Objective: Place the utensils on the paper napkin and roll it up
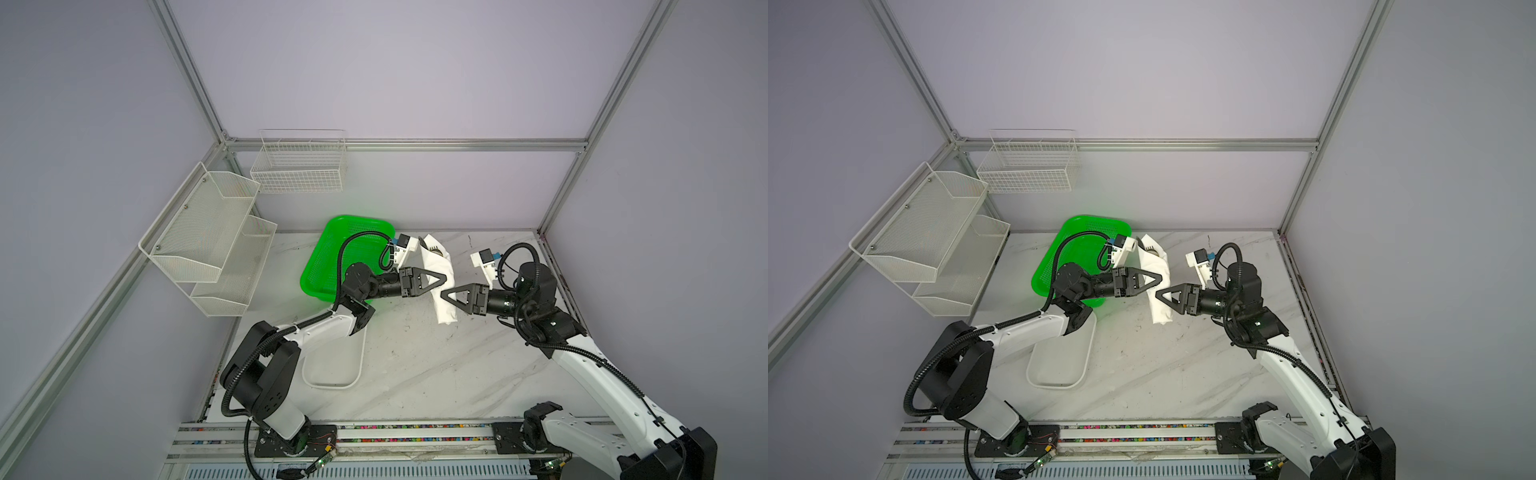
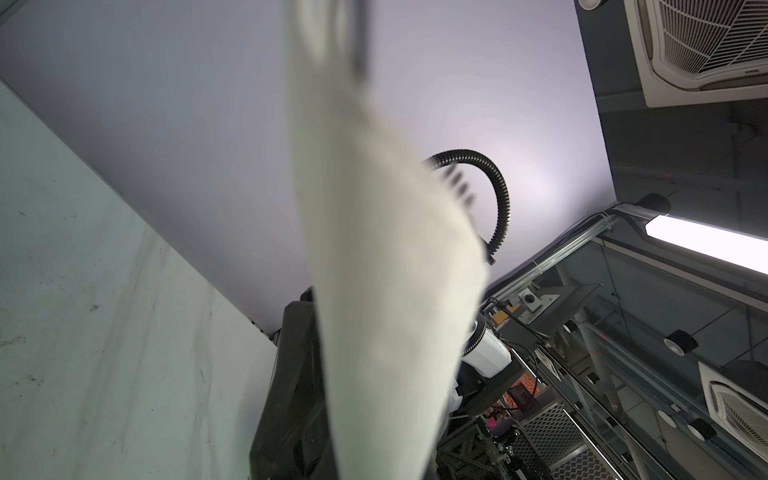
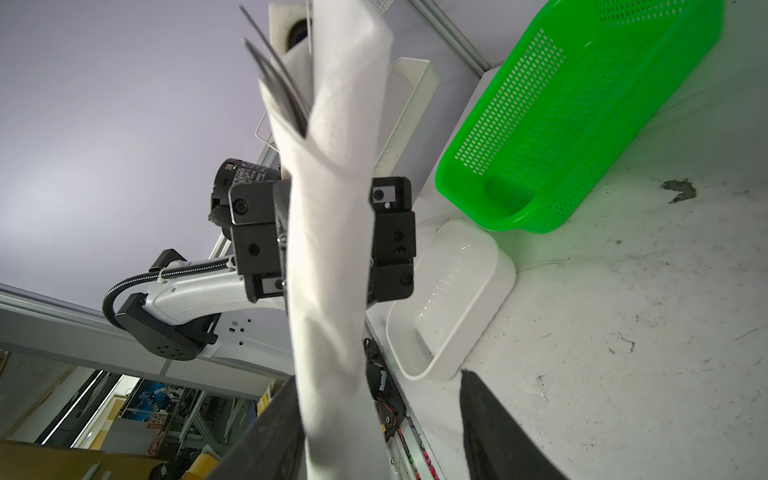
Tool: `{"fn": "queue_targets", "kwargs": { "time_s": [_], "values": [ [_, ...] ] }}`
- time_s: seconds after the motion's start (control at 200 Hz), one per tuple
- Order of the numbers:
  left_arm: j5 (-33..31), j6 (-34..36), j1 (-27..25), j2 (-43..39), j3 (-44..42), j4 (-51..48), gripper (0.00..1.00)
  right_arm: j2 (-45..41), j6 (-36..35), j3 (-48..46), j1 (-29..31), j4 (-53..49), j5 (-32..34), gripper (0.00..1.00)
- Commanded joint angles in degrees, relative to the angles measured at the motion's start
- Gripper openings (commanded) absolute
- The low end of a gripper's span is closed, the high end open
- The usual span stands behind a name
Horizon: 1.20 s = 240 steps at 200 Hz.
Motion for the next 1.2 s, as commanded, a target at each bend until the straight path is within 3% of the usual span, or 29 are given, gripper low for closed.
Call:
{"fn": "queue_targets", "kwargs": {
  "time_s": [0.0, 0.435, 0.77, 1.085, 1.195],
  "values": [
    [-1.2, 0.2, -0.1, -2.2, 2.3, 4.0, 0.07, 0.8, -1.3, 2.0, 0.1, 1.2, -1.3, 0.6],
    [-1.2, -0.7, -0.1, -1.0, 2.2, 5.2, 0.07, 1.9, -0.8, 2.3, 0.3, 4.0, -5.5, 0.48],
    [-1.2, -0.6, -0.1, -0.5, 2.2, 5.0, 0.07, 1.7, 2.2, 1.5, 1.7, 8.4, -6.6, 0.49],
    [-1.3, 1.0, 0.0, -1.1, 2.1, 2.3, 0.08, 1.4, -0.1, 2.5, 2.2, 5.2, -4.0, 0.23],
    [-2.2, 3.3, 0.1, -2.0, 1.5, -1.5, 0.17, 0.8, 0.2, 2.5, 2.2, 5.3, -3.0, 0.17]
  ]
}}
